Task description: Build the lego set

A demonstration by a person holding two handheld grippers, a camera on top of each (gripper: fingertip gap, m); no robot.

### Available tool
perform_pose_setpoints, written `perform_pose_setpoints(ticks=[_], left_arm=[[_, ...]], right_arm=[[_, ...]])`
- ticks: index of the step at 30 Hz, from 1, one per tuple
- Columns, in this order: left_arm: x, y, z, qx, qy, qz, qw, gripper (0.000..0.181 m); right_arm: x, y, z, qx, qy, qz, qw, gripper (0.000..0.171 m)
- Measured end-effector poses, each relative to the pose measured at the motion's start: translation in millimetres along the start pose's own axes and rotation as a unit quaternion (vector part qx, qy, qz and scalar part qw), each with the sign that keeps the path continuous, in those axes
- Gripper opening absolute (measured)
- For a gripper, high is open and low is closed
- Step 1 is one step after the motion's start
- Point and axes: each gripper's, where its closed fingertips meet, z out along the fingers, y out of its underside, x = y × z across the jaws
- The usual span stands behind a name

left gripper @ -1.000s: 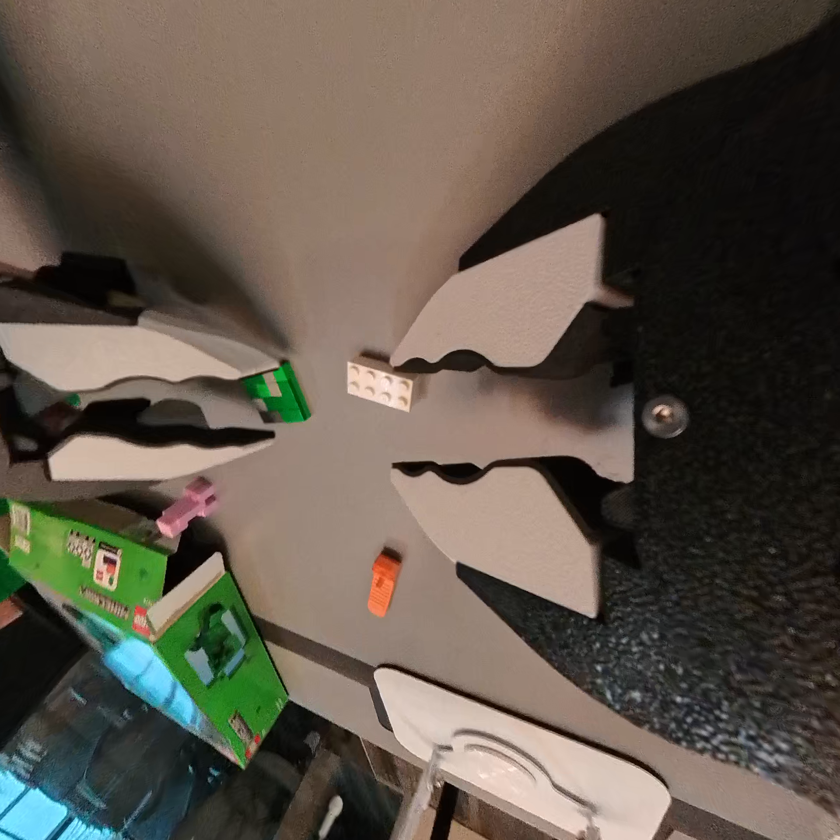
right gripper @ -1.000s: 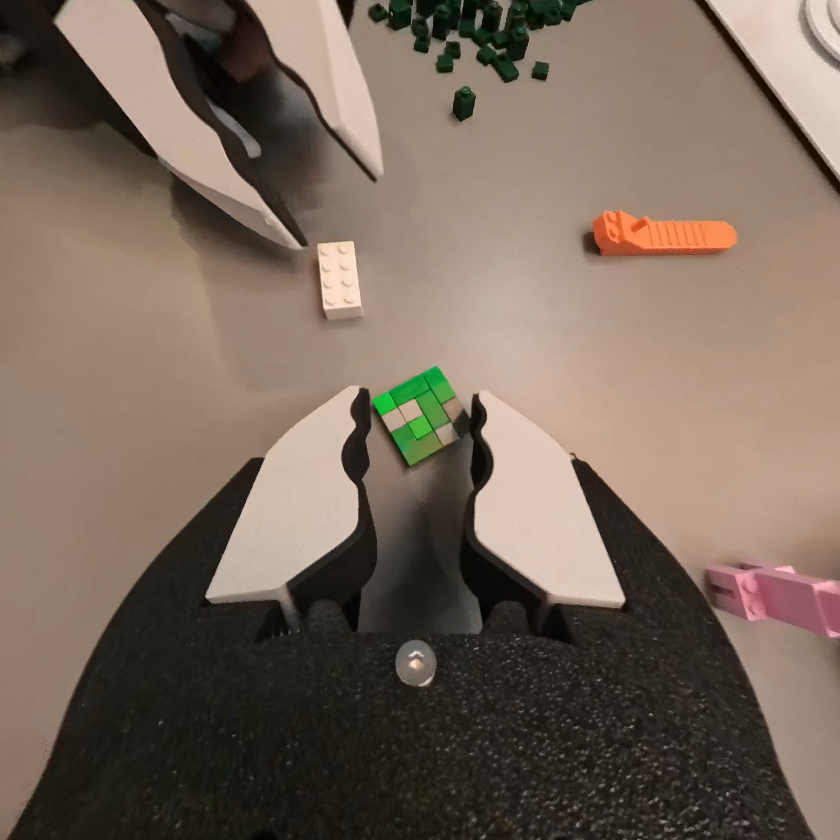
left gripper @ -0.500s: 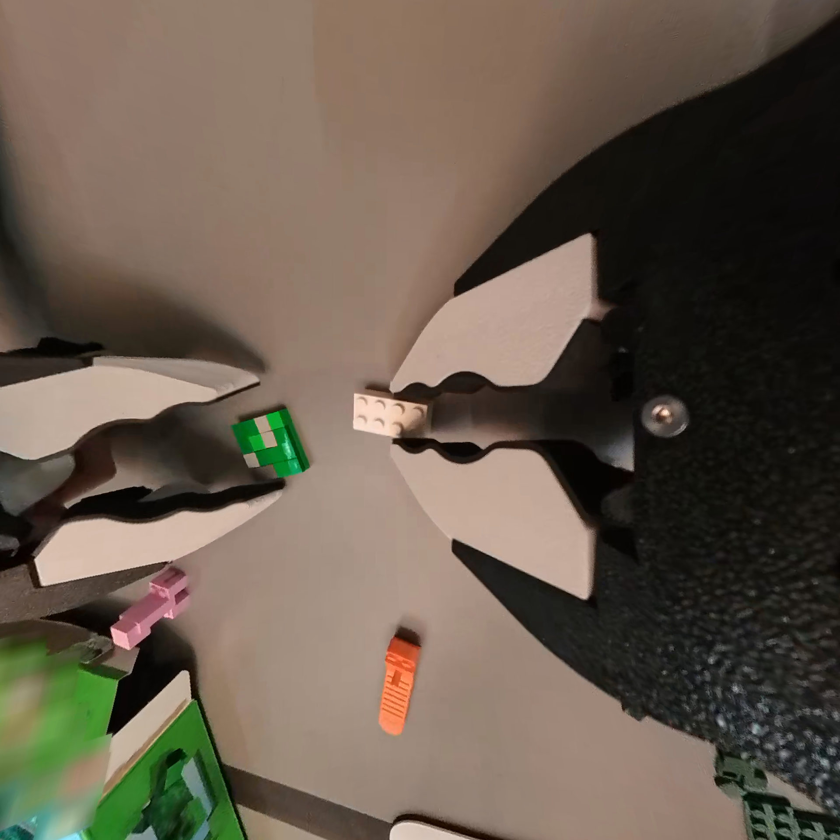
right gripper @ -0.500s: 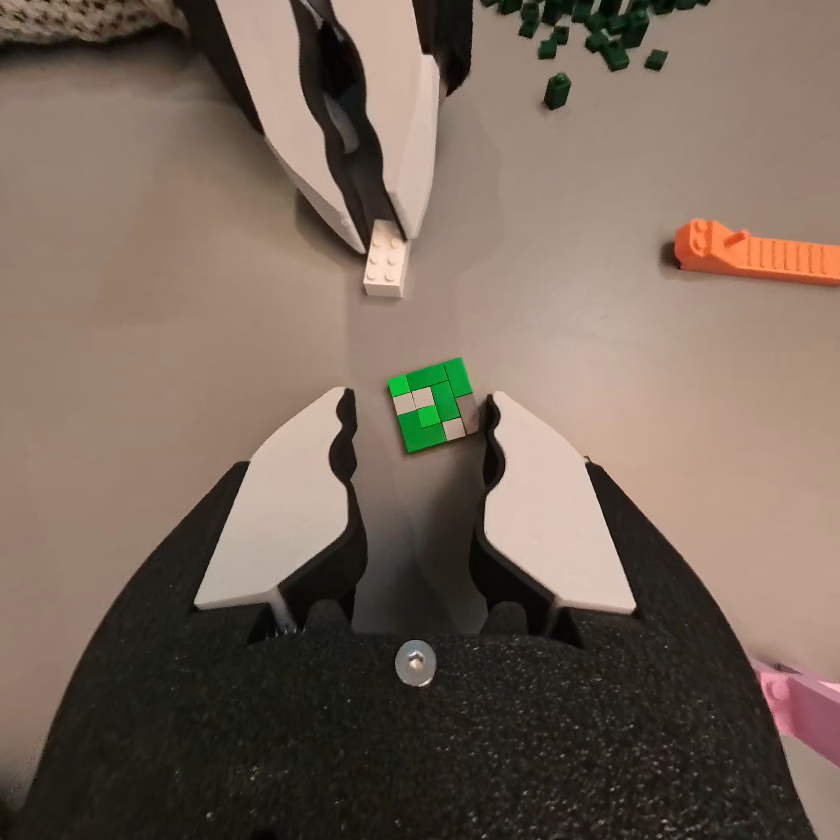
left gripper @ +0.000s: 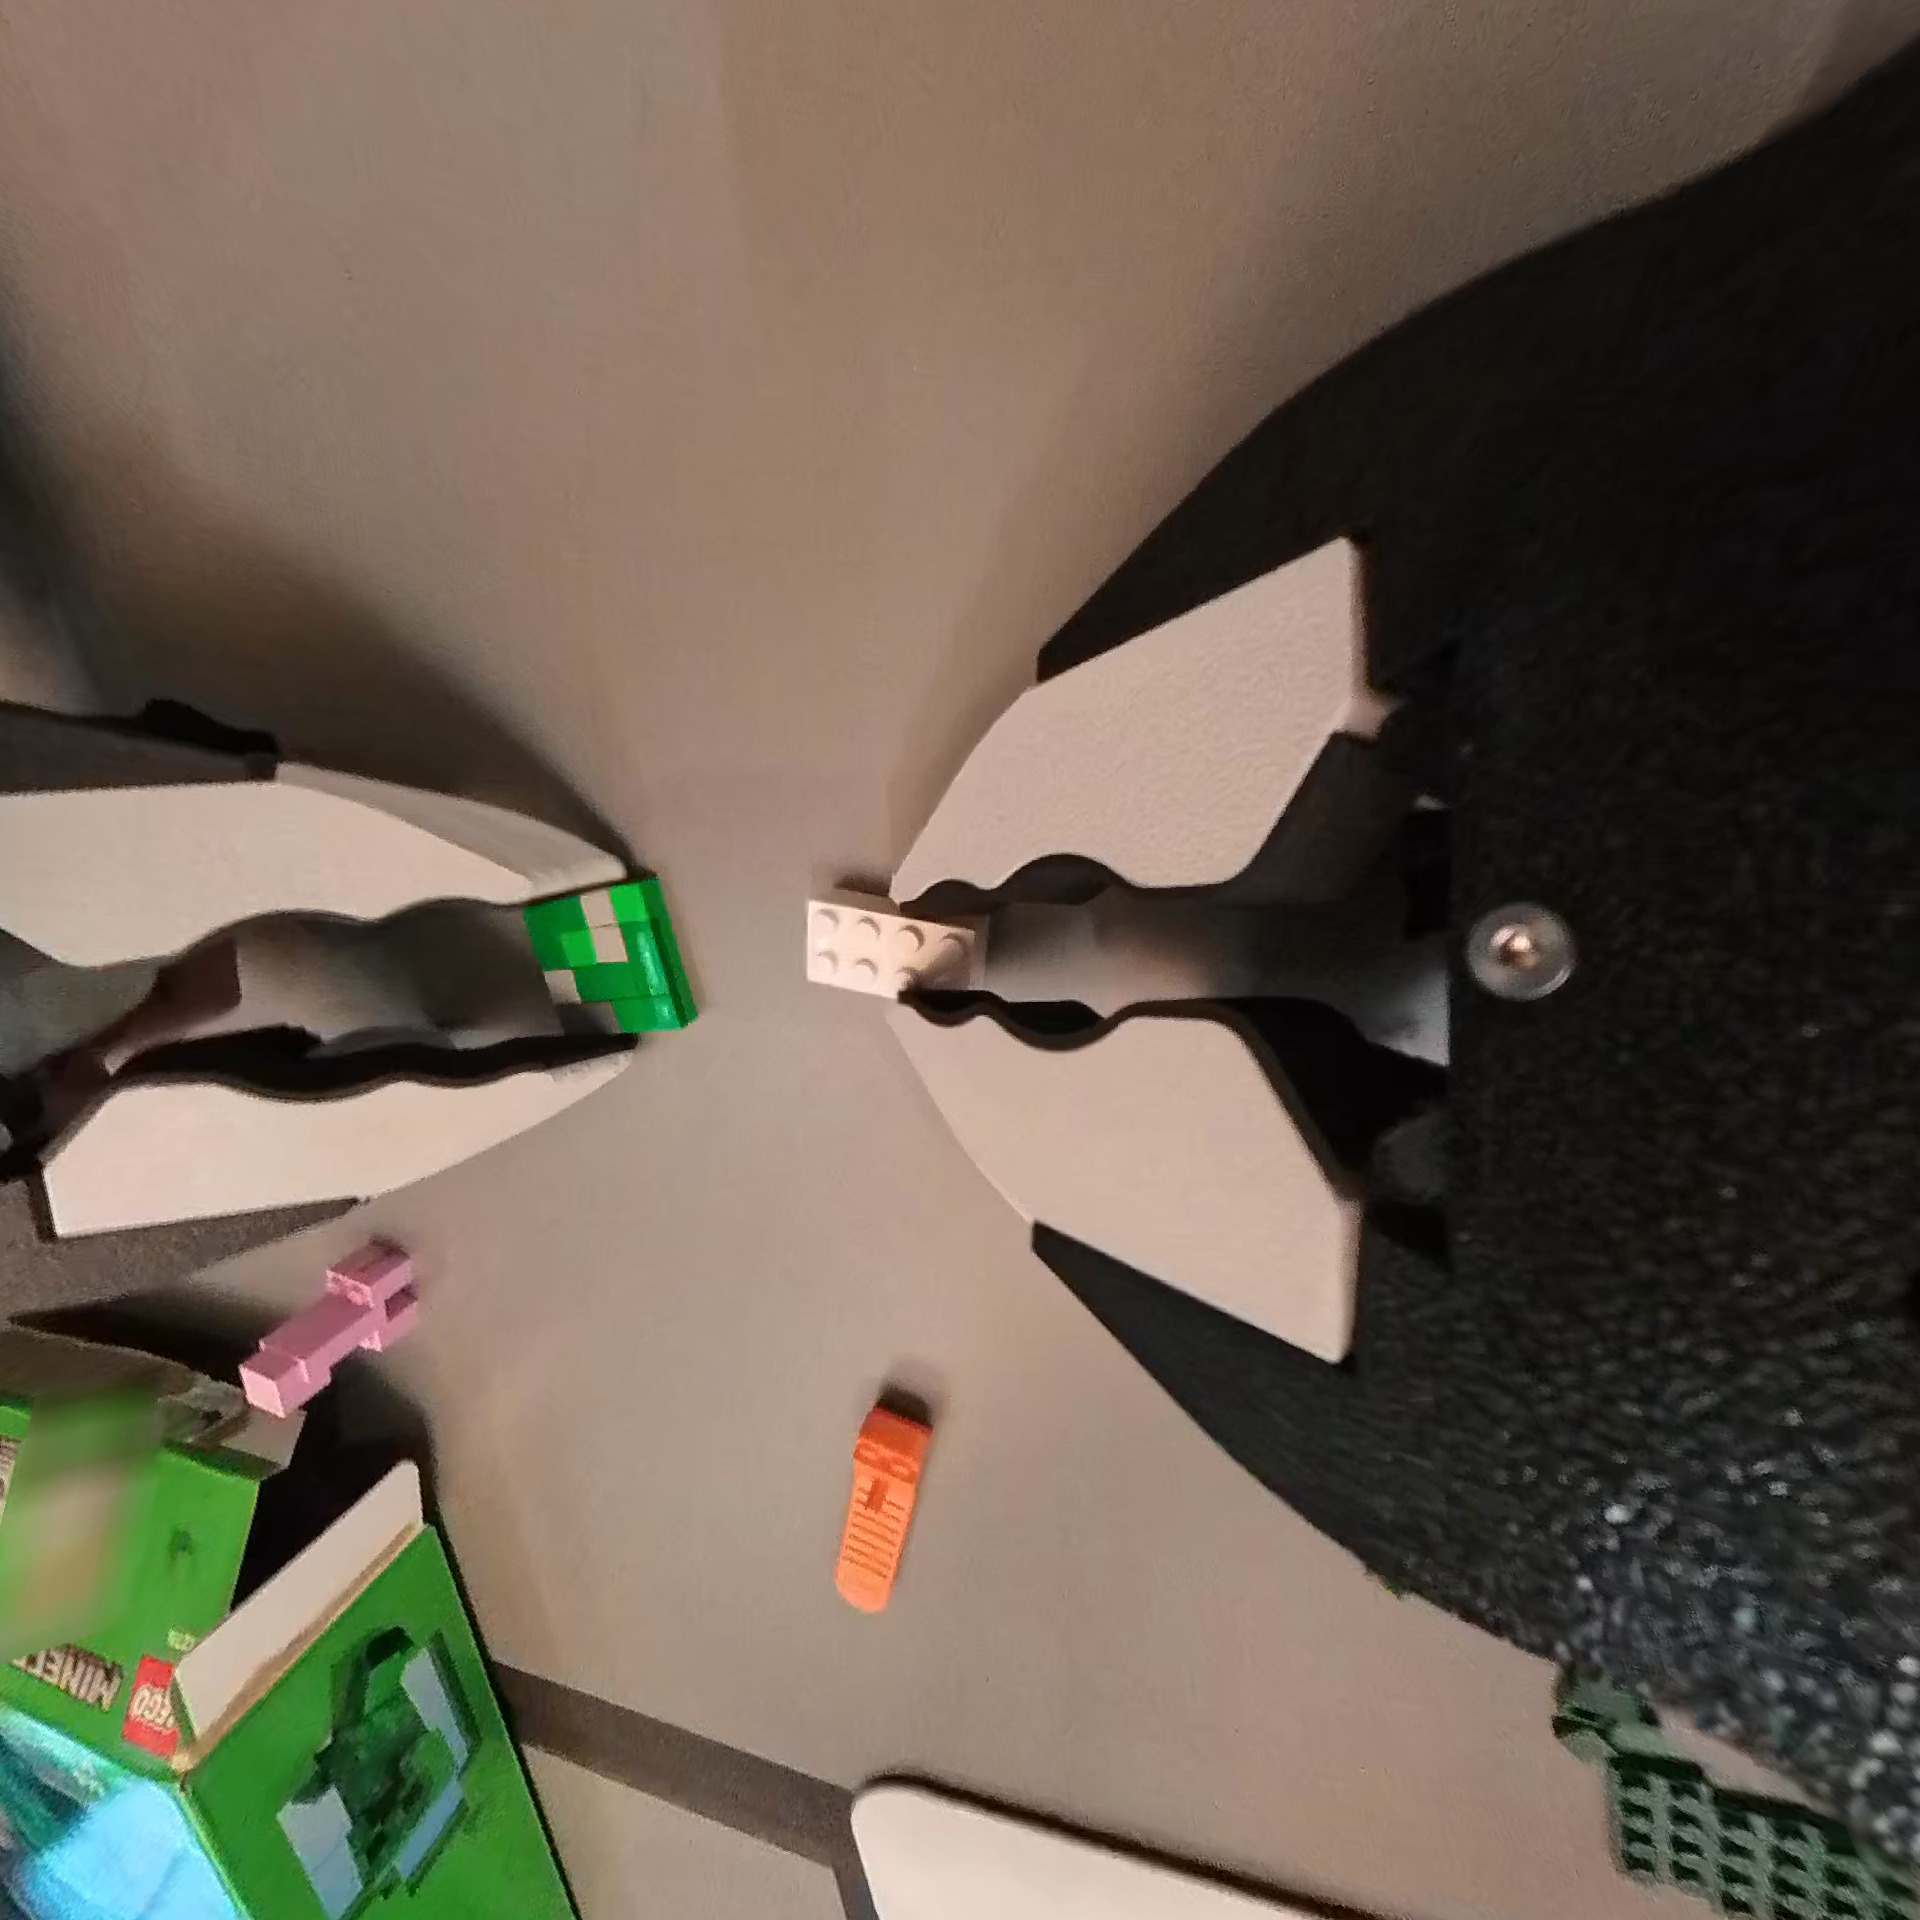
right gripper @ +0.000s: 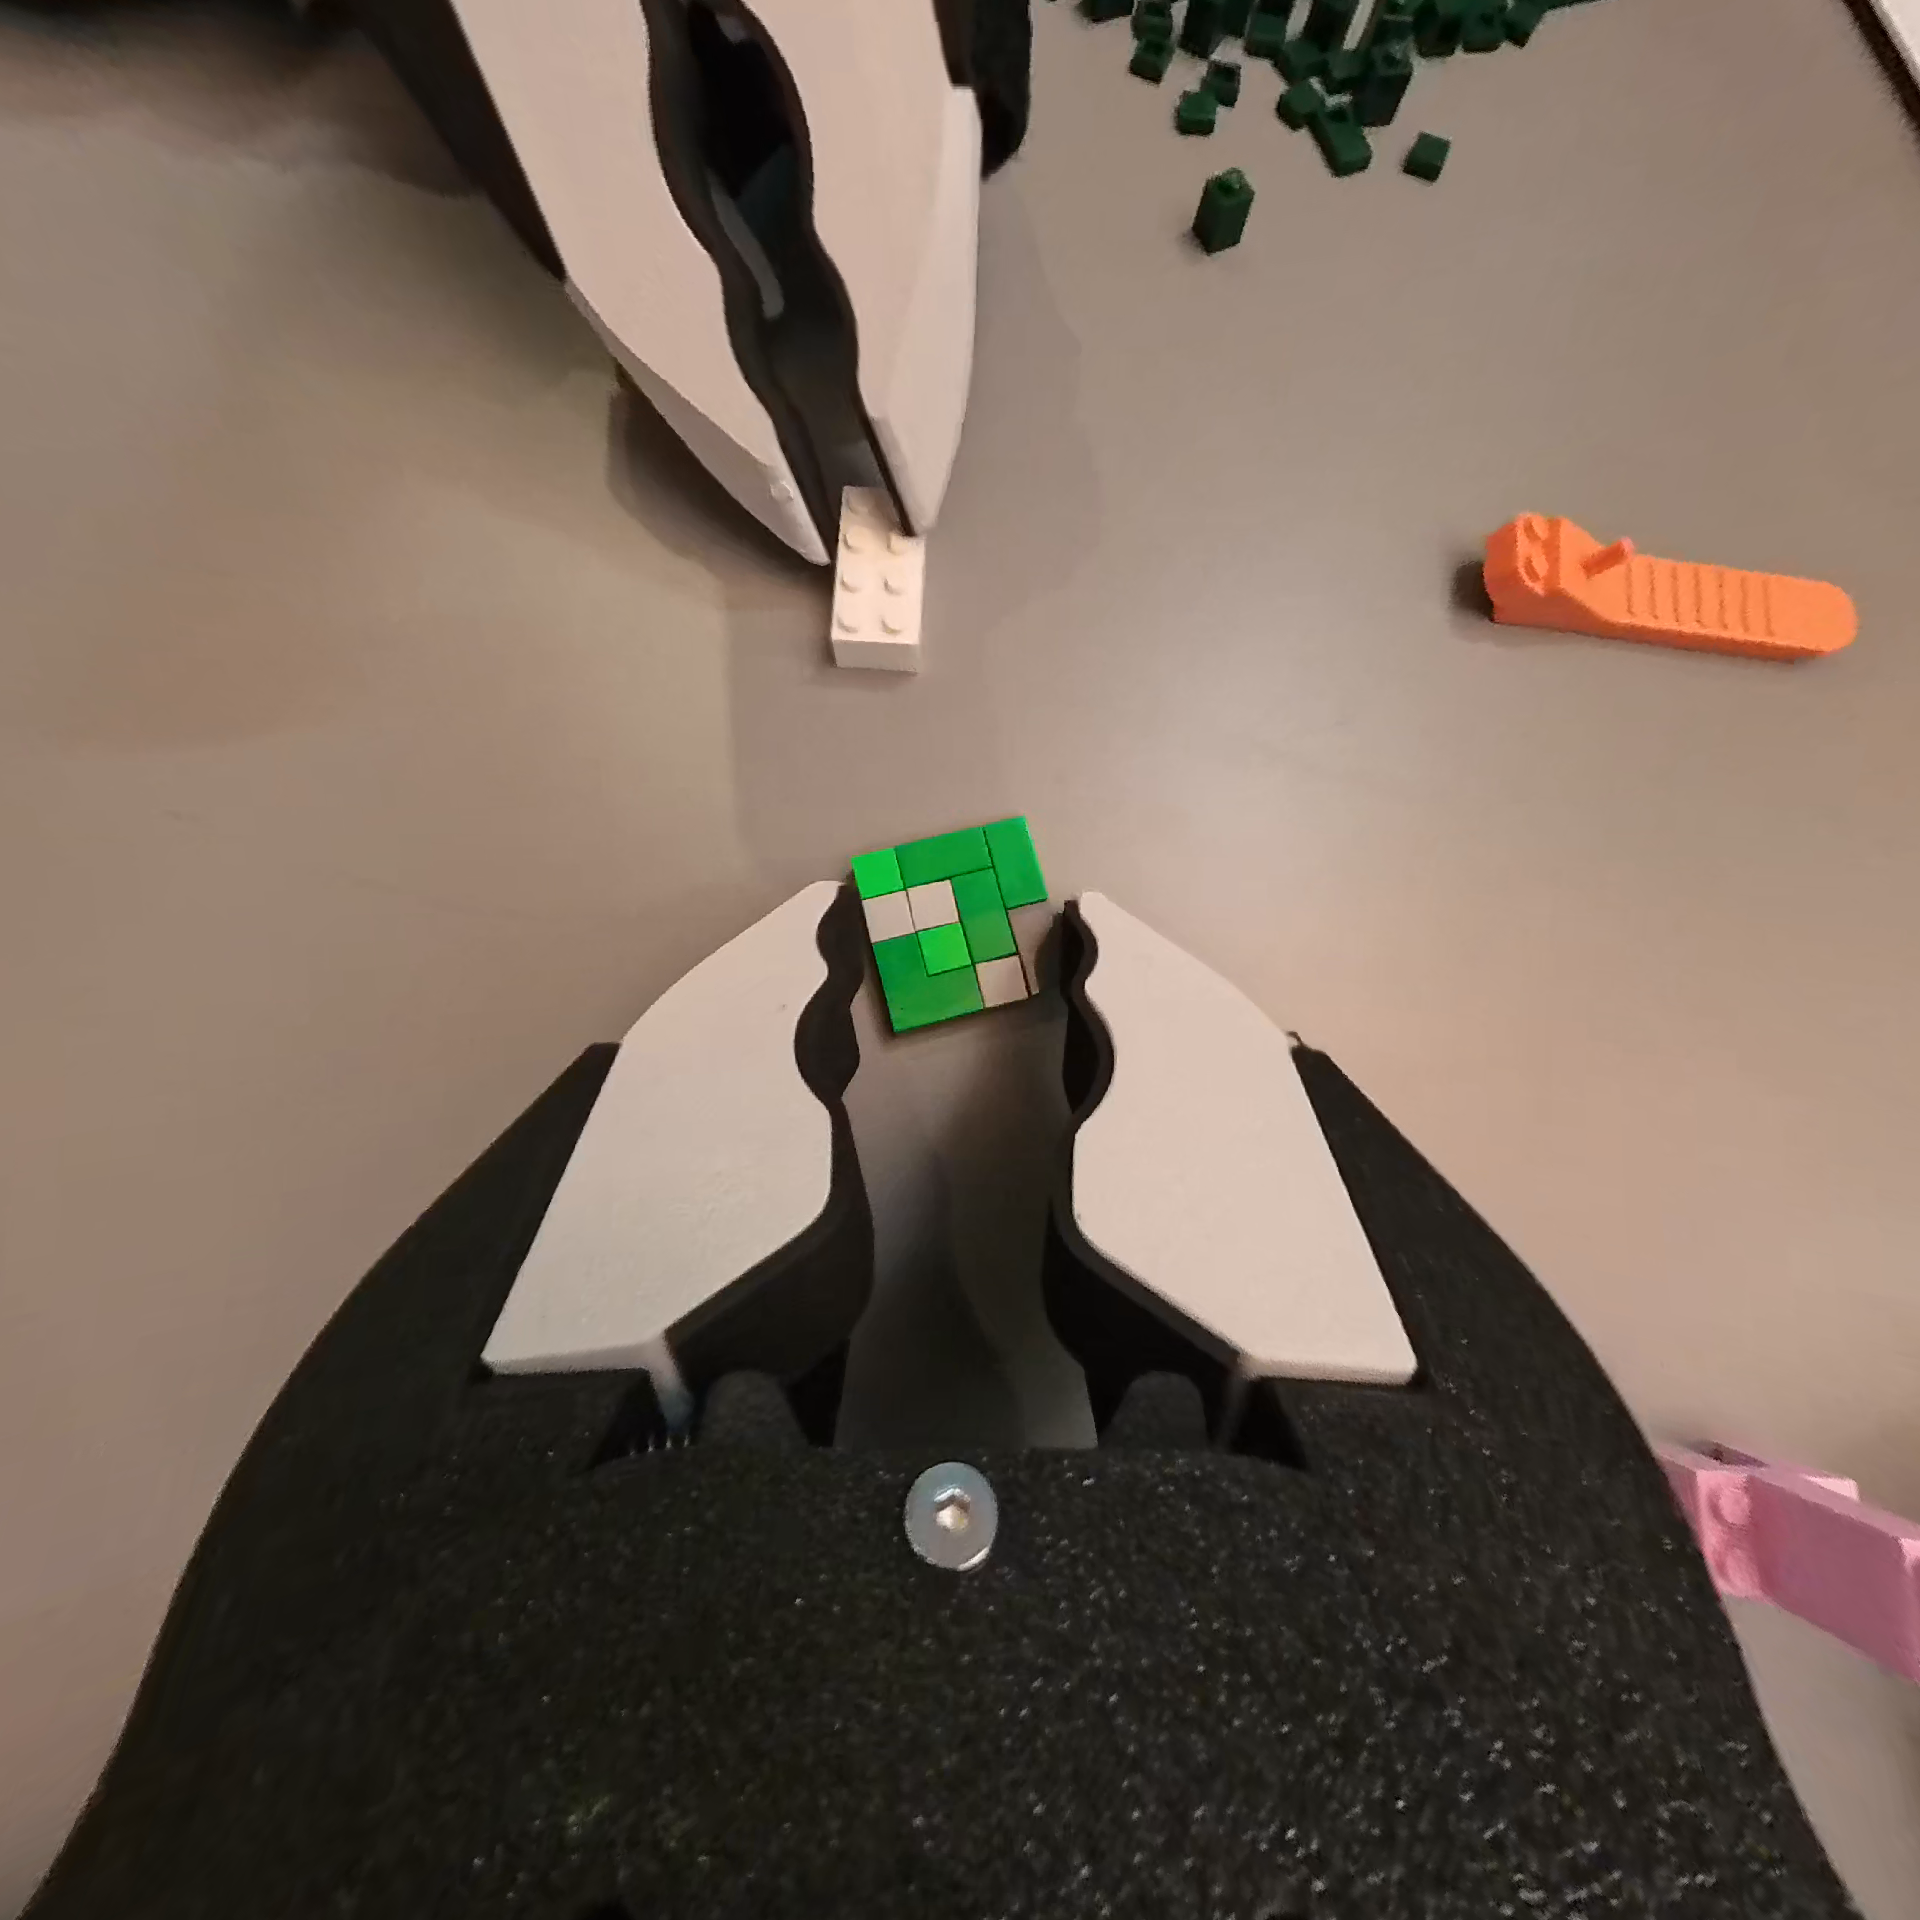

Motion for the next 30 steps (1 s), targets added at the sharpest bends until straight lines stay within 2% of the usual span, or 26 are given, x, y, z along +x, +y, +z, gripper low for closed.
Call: perform_pose_setpoints(ticks=[1,4,12,15,18,23,30], left_arm=[[-3.7,1.3,-0.7,-0.002,-0.018,0.003,1.0,0.005],[-7.6,4.8,-5.4,-0.006,-0.06,0.023,0.998,0.005],[-8.9,7.1,-6.6,-0.011,-0.051,0.0,0.999,0.006],[-15.0,5.8,-8.6,-0.003,-0.077,0.004,0.997,0.022],[-18.6,5.6,-9.6,0.0,-0.083,-0.004,0.997,0.031],[-17.8,5.4,-9.6,0.001,-0.077,-0.007,0.997,0.032],[-15.2,4.4,-10.1,0.005,-0.065,-0.006,0.998,0.036]], right_arm=[[0.7,-0.7,0.8,0.0,0.005,0.005,1.0,0.036],[1.1,-3.5,3.5,0.0,0.018,0.017,1.0,0.036],[1.1,-10.8,10.7,-0.001,0.041,0.037,0.998,0.036],[3.3,-16.3,9.8,0.01,0.063,0.04,0.997,0.037],[4.3,-21.9,3.3,0.019,0.087,0.04,0.995,0.043],[7.1,-11.5,-7.8,0.012,0.111,0.038,0.993,0.046],[2.6,-12.2,2.8,0.023,0.054,0.04,0.997,0.047]])
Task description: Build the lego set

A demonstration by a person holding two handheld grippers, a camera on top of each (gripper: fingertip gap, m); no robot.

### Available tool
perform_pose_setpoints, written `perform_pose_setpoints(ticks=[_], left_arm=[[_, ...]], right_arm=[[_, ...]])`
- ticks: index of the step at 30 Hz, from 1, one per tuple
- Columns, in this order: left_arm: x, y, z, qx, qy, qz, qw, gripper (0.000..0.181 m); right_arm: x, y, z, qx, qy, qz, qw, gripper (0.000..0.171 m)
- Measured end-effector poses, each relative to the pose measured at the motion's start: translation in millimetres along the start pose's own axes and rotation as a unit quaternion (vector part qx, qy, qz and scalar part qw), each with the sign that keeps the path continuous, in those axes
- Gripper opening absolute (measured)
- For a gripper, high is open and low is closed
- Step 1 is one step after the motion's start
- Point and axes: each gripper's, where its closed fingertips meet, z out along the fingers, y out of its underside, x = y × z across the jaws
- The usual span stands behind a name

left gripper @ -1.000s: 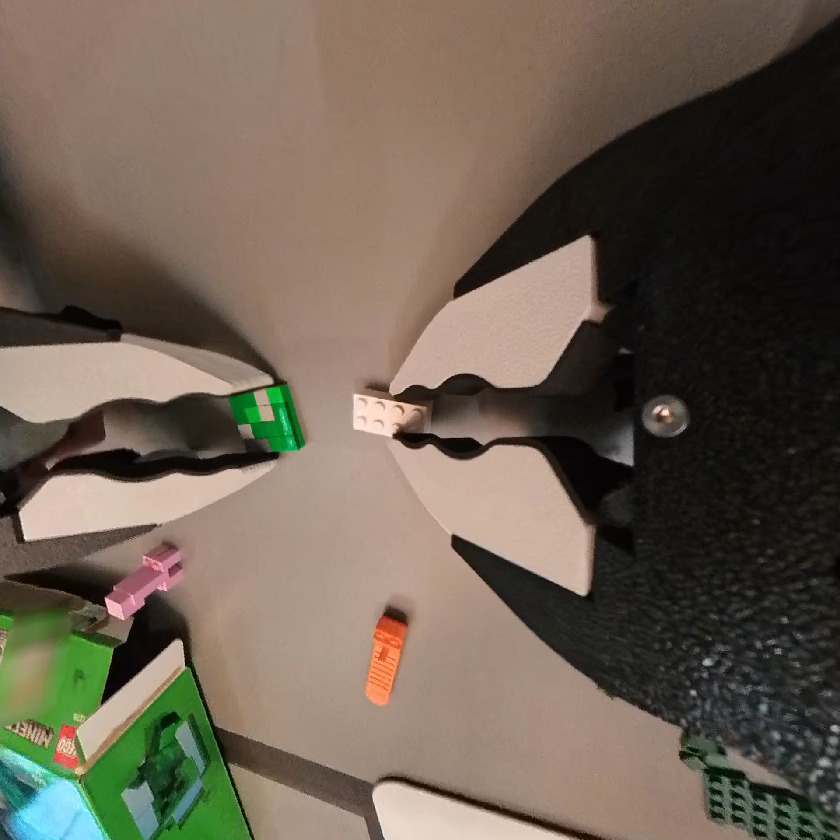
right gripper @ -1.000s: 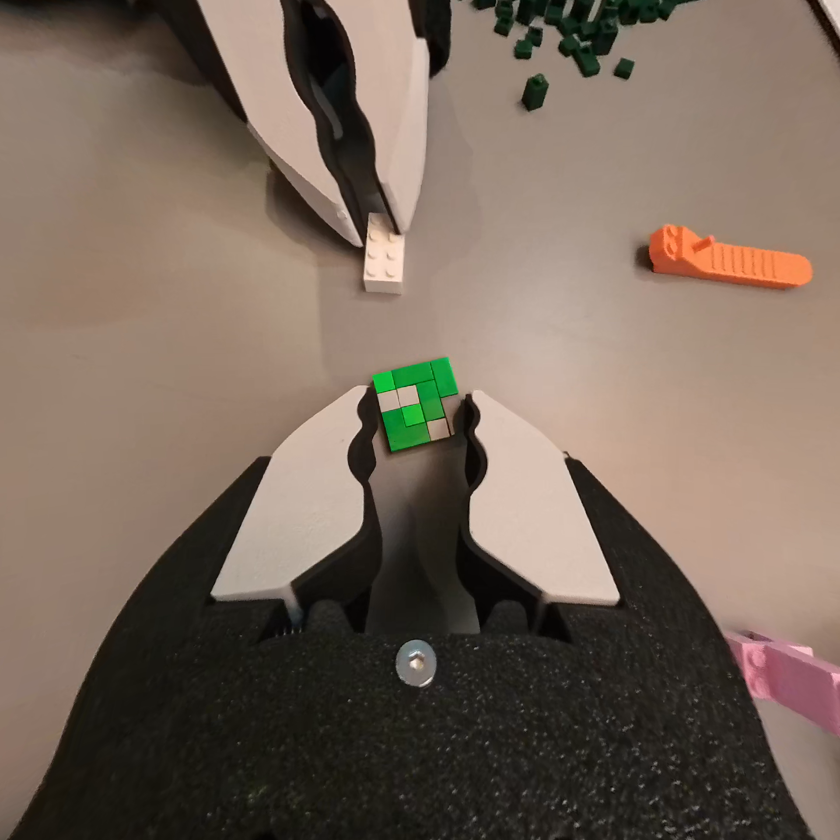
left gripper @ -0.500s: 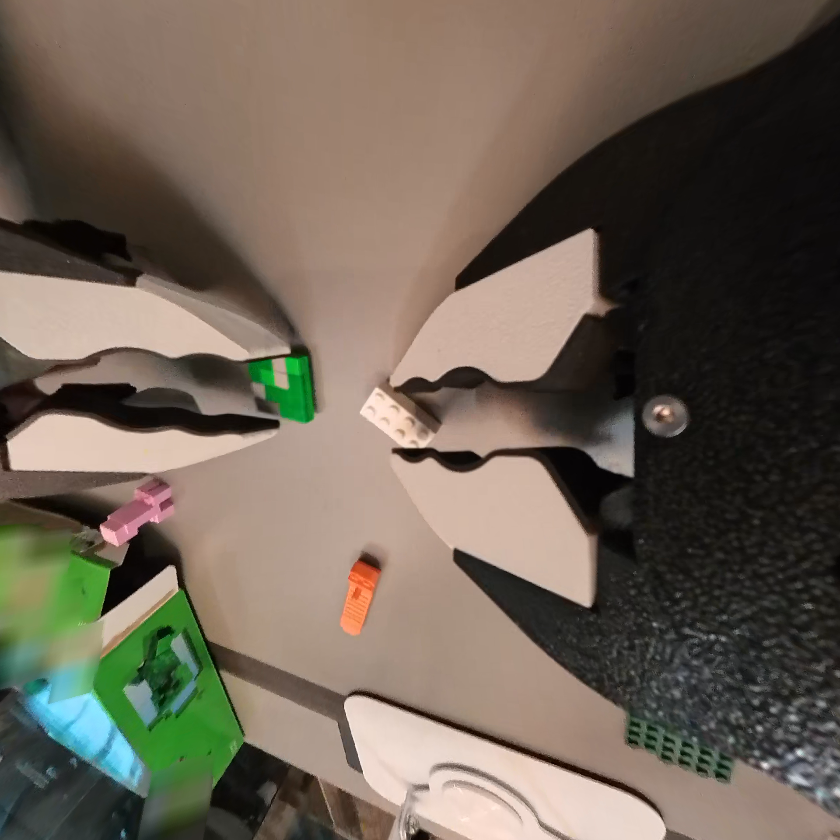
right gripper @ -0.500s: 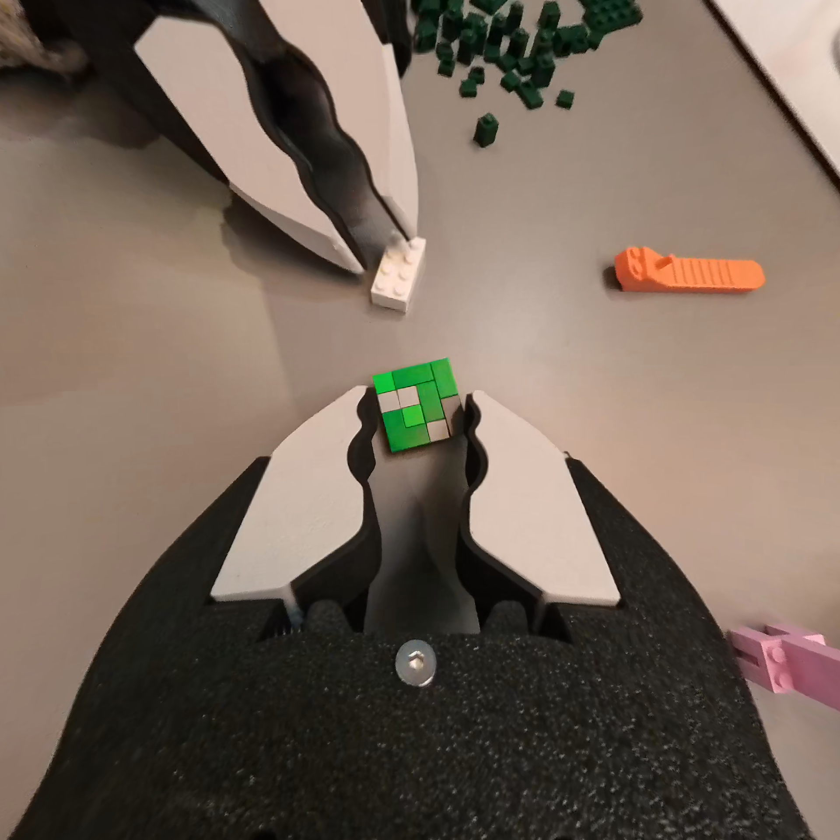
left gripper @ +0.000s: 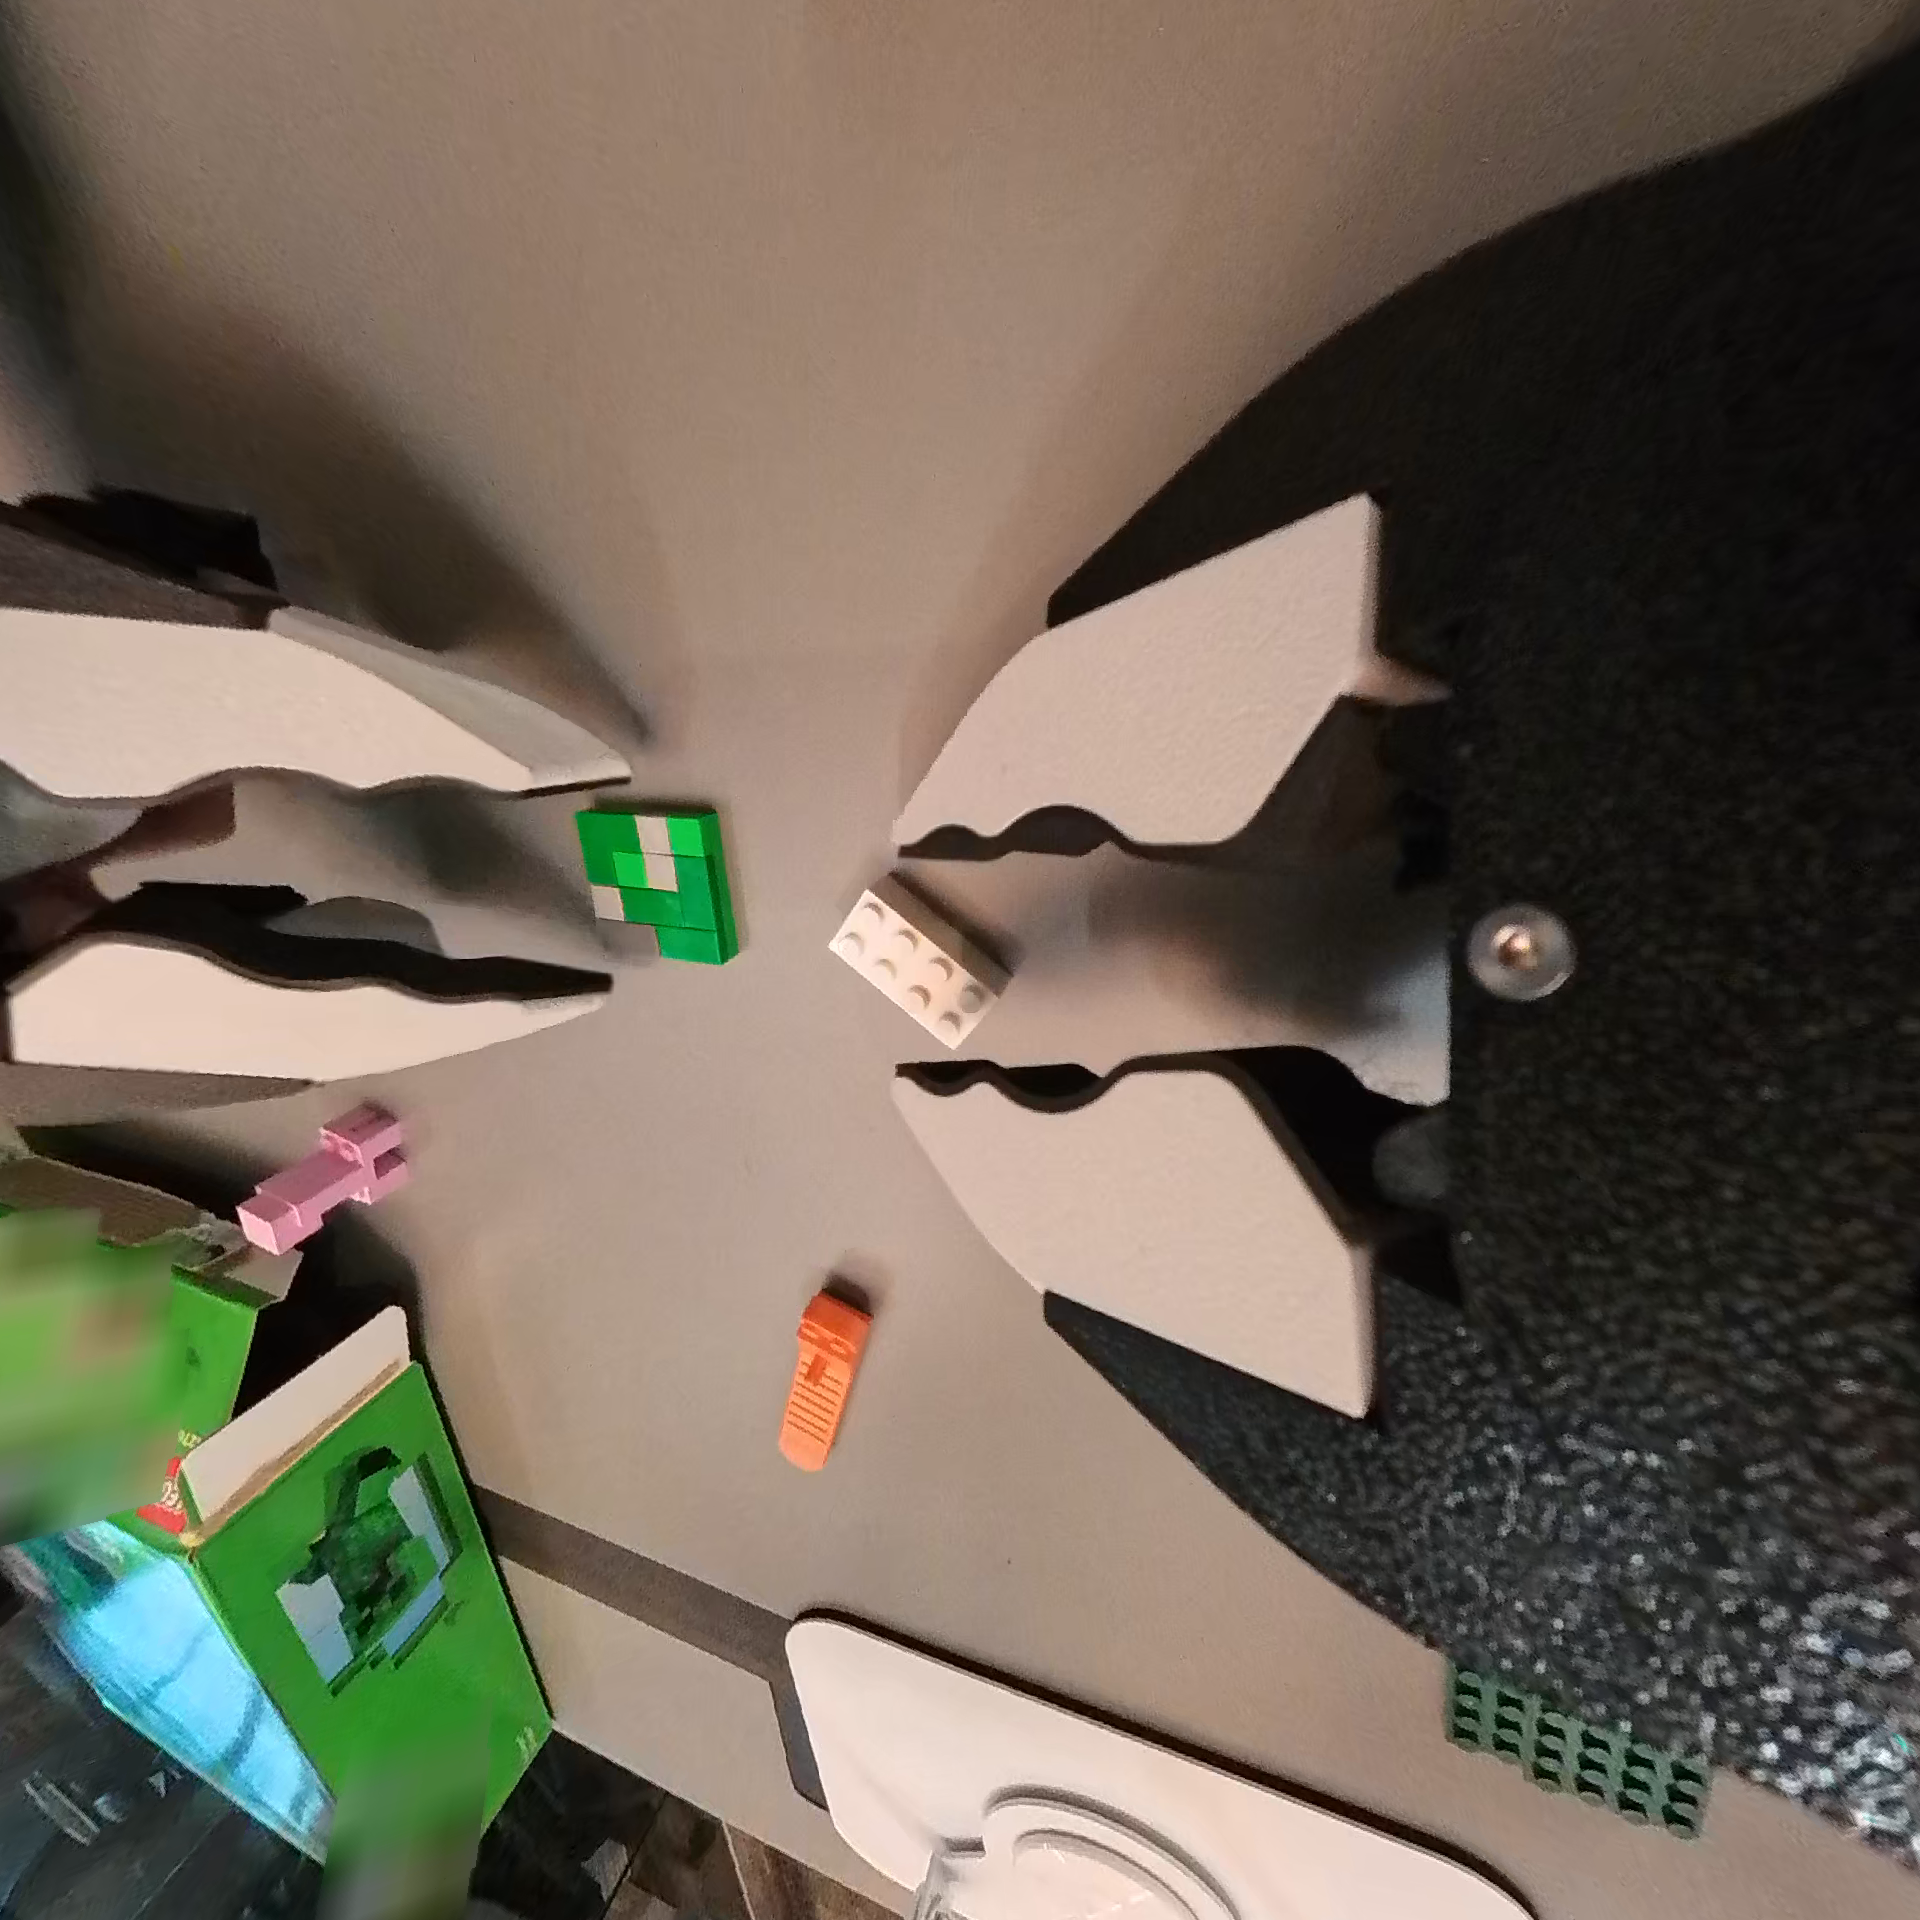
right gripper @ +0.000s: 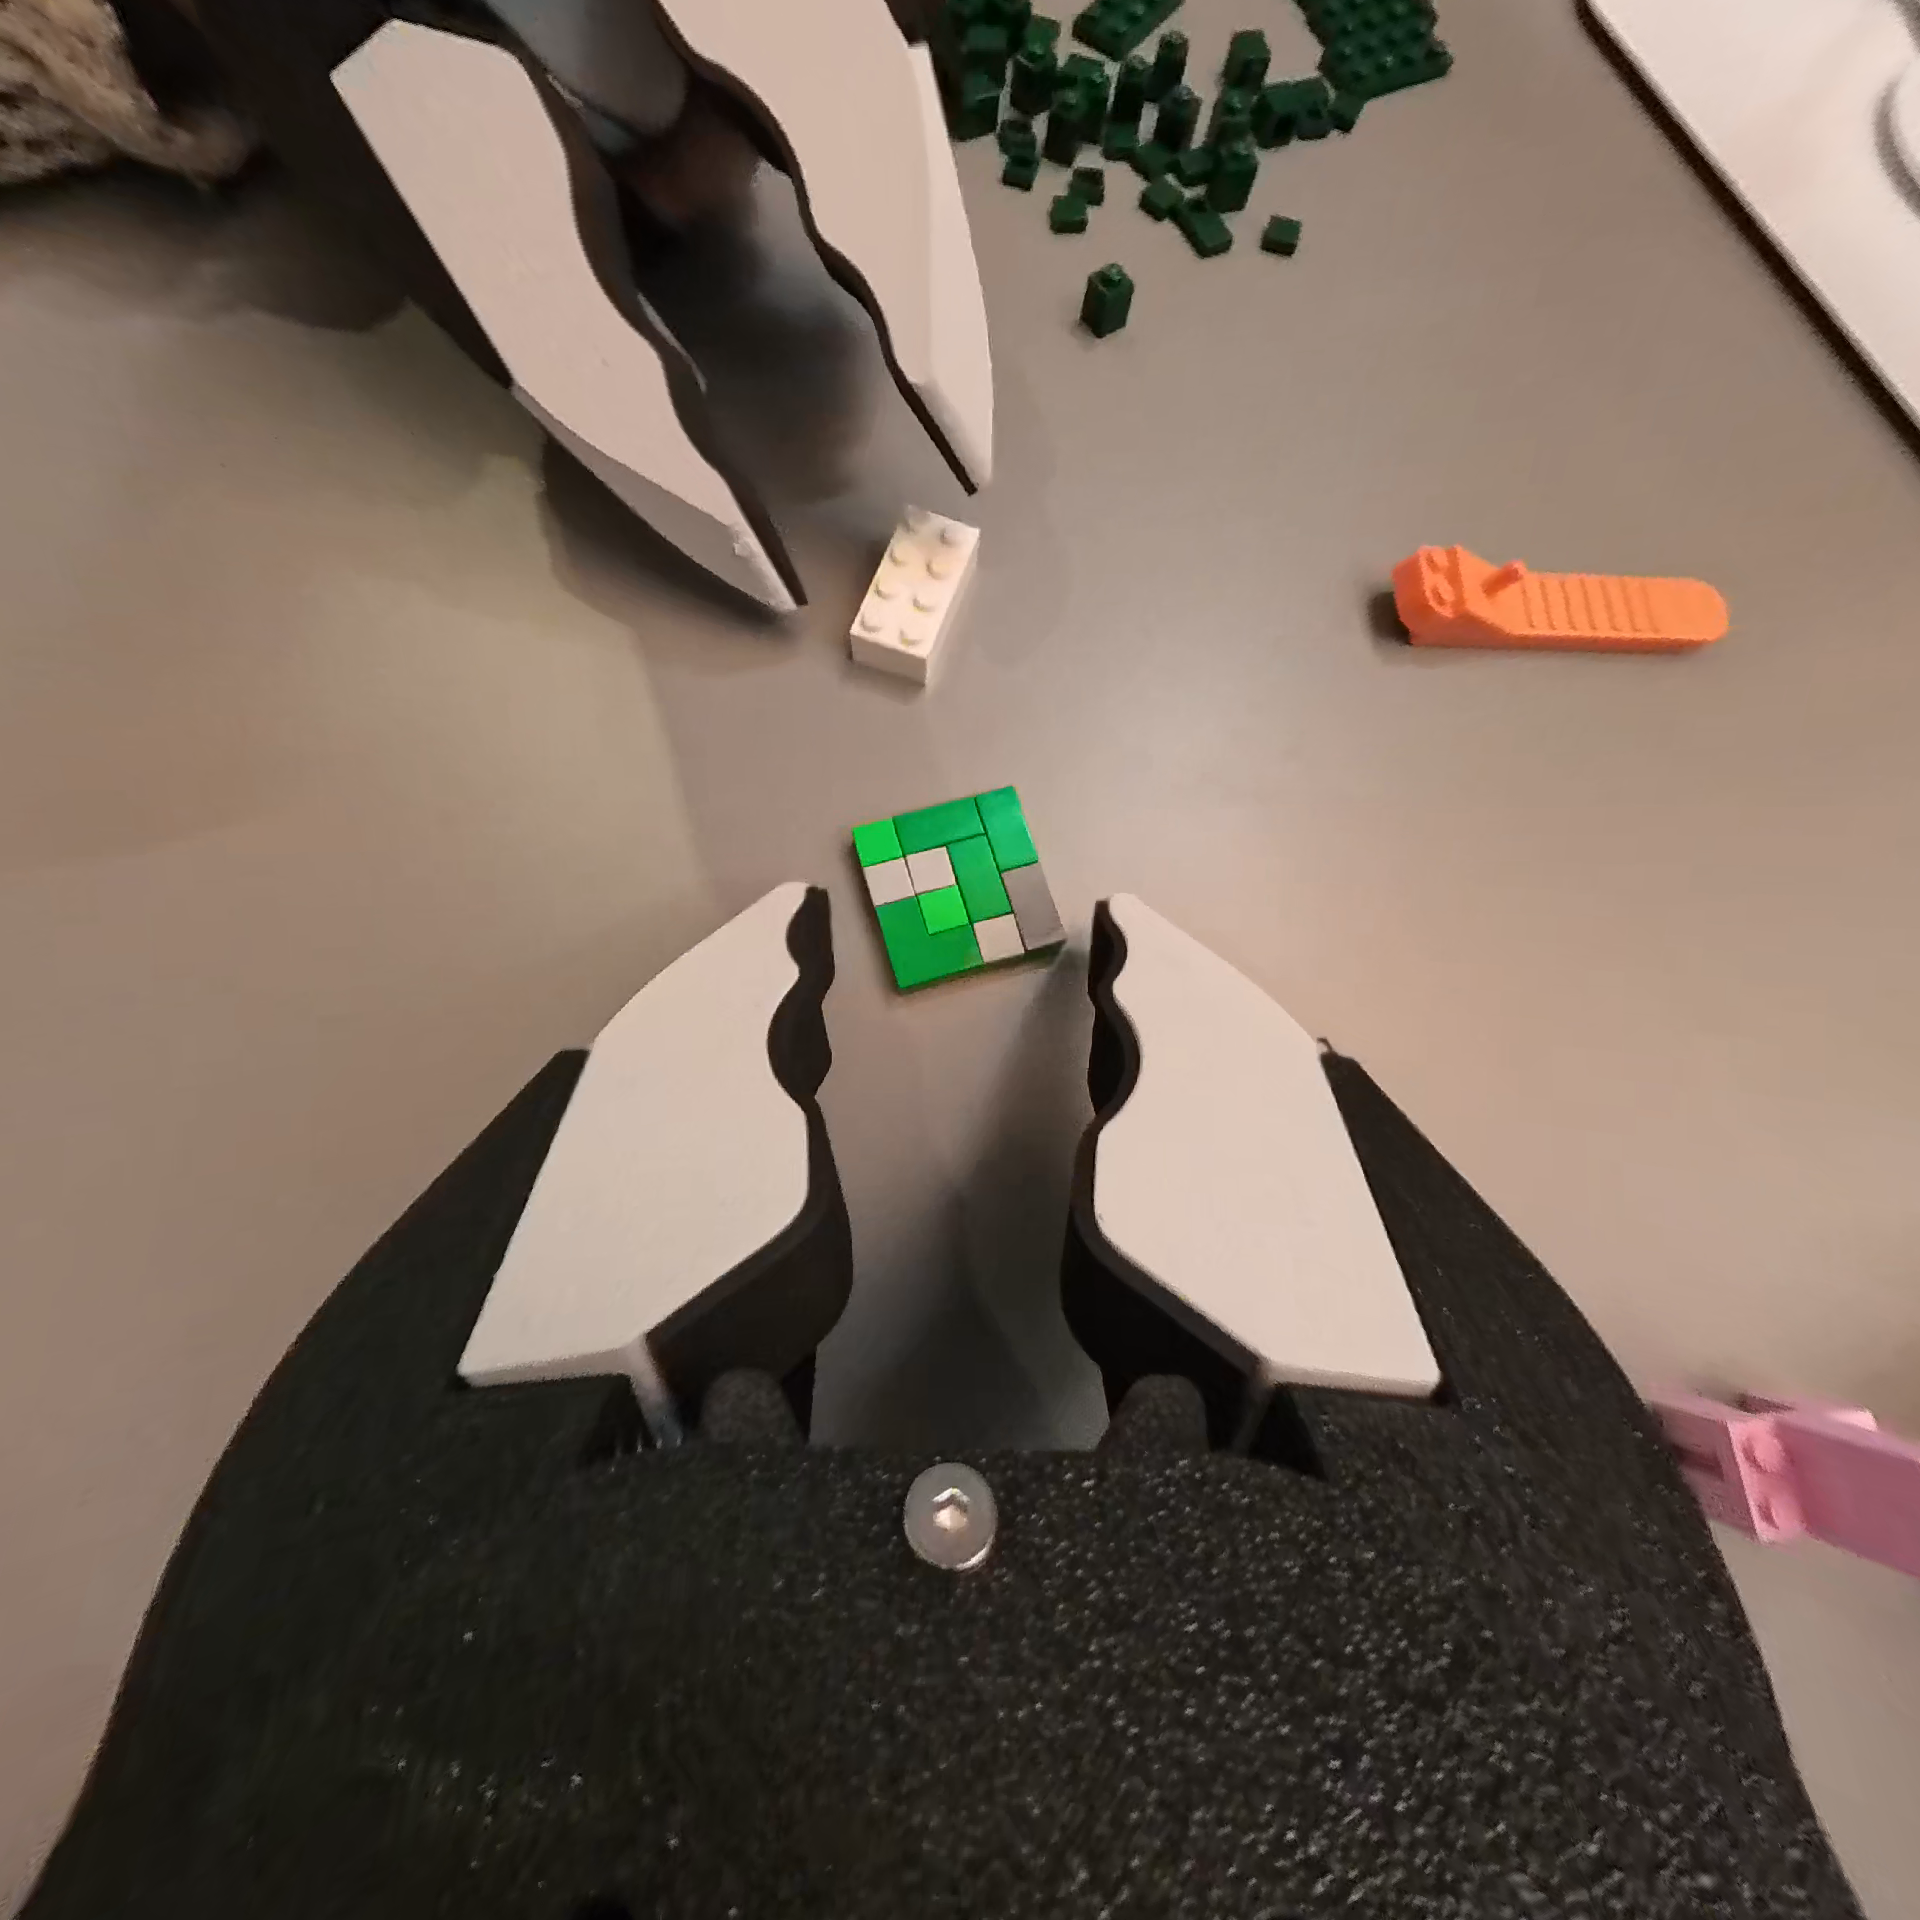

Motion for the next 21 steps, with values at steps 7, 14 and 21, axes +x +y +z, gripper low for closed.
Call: perform_pose_setpoints(ticks=[7,14,21], left_arm=[[-1.3,0.8,-1.1,0.001,0.006,-0.01,1.0,0.046],[-1.5,1.4,-1.0,-0.001,0.008,-0.014,1.0,0.046],[-0.9,1.5,-1.0,-0.001,0.01,-0.013,1.0,0.045]], right_arm=[[-8.8,6.6,-1.0,-0.021,-0.044,0.021,0.999,0.048],[-42.4,-0.2,-8.4,-0.011,-0.12,0.048,0.992,0.046],[-33.5,-7.5,-9.5,0.012,-0.093,0.044,0.995,0.041]])
